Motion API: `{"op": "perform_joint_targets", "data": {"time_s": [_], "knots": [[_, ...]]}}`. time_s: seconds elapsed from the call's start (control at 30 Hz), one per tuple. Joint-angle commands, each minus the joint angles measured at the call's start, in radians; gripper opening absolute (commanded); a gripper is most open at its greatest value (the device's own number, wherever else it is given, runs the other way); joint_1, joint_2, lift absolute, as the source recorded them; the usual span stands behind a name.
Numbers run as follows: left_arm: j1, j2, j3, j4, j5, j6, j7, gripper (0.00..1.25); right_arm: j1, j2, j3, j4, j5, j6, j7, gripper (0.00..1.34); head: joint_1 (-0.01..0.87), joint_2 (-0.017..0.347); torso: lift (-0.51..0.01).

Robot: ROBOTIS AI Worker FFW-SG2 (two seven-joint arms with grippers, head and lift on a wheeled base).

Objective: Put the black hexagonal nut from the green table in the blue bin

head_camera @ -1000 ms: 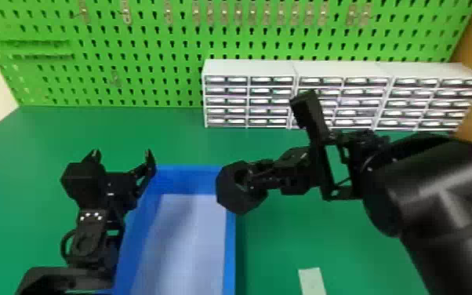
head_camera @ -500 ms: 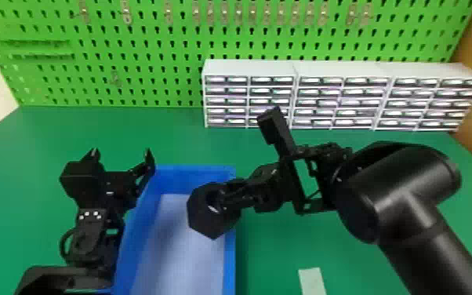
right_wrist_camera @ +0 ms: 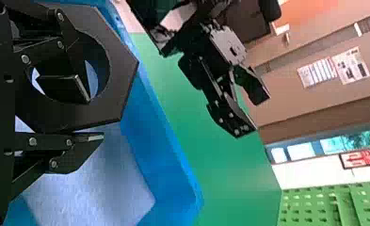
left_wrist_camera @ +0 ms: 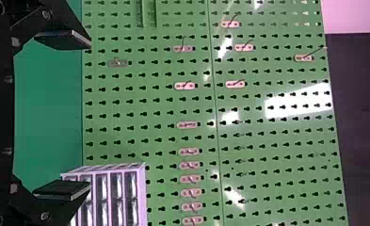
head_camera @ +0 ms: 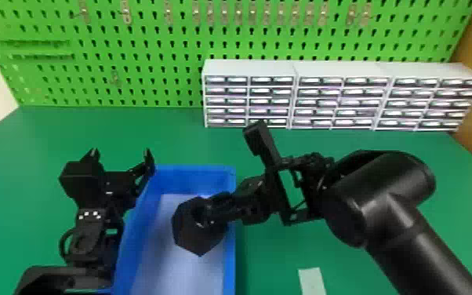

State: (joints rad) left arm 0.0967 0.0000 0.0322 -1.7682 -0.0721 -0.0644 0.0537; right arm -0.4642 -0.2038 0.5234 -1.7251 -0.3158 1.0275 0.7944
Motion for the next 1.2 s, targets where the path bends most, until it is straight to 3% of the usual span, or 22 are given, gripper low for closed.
{"op": "perform_joint_targets", "data": {"time_s": [0.0,0.47,0.53,0.67,0.8,0.93,1.17], "knots": [[0.000,-0.003,0.000,0.001,0.000,0.000,0.000,1.03,-0.002,0.001,0.021,0.018,-0.028,-0.007,-0.003,0.33,0.657,0.057,-0.095],[-0.003,-0.003,0.005,0.001,-0.002,0.000,0.000,1.03,-0.010,0.003,0.040,0.041,-0.048,-0.017,-0.003,0.33,0.657,0.057,-0.095],[-0.003,-0.003,0.005,0.001,-0.002,0.000,0.000,1.03,-0.010,0.003,0.038,0.042,-0.052,-0.015,-0.003,0.42,0.657,0.057,-0.095],[-0.003,-0.003,0.006,0.000,-0.002,0.000,0.000,1.03,-0.010,0.003,0.038,0.044,-0.055,-0.015,-0.003,0.82,0.657,0.057,-0.095],[-0.003,-0.003,0.006,0.000,-0.002,0.000,0.000,1.03,-0.008,0.003,0.033,0.045,-0.054,-0.017,-0.003,1.00,0.657,0.057,-0.095],[-0.005,-0.003,0.006,0.000,-0.002,0.000,0.000,1.03,-0.007,0.001,0.024,0.045,-0.052,-0.017,-0.004,1.07,0.657,0.057,-0.095],[-0.005,-0.003,0.008,0.001,-0.002,0.000,0.000,1.03,0.002,0.001,-0.014,0.045,-0.039,-0.015,-0.004,1.08,0.657,0.057,-0.095]]}}
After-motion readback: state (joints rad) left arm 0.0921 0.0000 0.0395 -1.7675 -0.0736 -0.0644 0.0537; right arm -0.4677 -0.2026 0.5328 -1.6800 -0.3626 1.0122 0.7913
